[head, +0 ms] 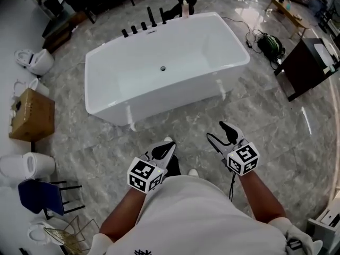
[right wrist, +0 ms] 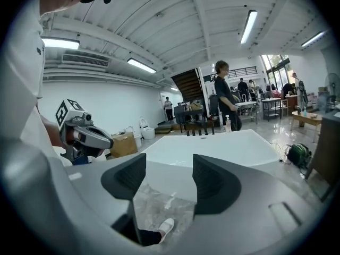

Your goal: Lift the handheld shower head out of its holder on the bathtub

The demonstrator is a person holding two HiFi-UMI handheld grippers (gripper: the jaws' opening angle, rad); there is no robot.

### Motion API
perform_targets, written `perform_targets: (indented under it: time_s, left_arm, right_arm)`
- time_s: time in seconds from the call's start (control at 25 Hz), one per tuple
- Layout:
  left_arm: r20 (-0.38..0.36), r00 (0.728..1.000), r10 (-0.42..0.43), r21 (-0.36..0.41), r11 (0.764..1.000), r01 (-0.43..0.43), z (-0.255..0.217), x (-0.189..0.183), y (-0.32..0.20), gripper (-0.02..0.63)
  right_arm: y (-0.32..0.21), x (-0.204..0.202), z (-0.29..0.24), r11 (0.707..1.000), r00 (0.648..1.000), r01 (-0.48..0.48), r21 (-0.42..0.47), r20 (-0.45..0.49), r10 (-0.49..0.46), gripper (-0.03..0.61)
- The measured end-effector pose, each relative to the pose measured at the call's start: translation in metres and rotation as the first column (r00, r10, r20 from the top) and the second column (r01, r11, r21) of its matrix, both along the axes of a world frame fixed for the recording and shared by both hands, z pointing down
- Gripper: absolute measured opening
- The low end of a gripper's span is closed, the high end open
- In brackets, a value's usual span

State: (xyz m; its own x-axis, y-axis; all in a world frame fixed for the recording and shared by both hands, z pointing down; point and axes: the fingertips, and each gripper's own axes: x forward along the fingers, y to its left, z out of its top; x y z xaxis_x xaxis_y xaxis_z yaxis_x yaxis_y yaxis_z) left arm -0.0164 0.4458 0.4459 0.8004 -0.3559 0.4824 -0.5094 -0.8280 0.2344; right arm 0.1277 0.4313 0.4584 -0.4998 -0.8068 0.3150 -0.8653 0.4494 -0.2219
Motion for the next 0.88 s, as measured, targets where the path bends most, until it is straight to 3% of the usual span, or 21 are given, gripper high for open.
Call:
perform_targets:
  time_s: [0.24, 0.48, 0.72, 0.88]
  left_arm:
    - [0.012, 1.000, 0.028, 0.021, 0.999, -0.028, 0.005, -0.012, -0.090, 0.006]
    - [-0.024, 0.998, 0.053, 0.053, 0.997, -0.052, -0.012, -0.019, -0.175, 0.006]
    - [-0.068, 0.997, 0.038, 0.003, 0.999, -0.038, -0.009, -0.058, -0.239, 0.006]
    - [-0.065, 0.997, 0.033, 0.017, 0.999, -0.032, -0.009, -0.077, -0.281, 0.006]
  right_arm:
    - [-0.065, -0.005, 0.003, 0.999, 0.999, -0.025, -0.026, -0.028, 0.024, 0.284]
    - [-0.155, -0.028, -0.005, 0.999, 0.999, -0.027, -0.027, -0.044, 0.025, 0.276]
    - [-0.237, -0.061, -0.009, 1.000, 0.997, -0.016, -0.015, -0.072, 0.015, 0.265]
    - [-0.282, -0.076, -0.017, 1.000, 0.996, -0.020, 0.005, -0.087, 0.020, 0.262]
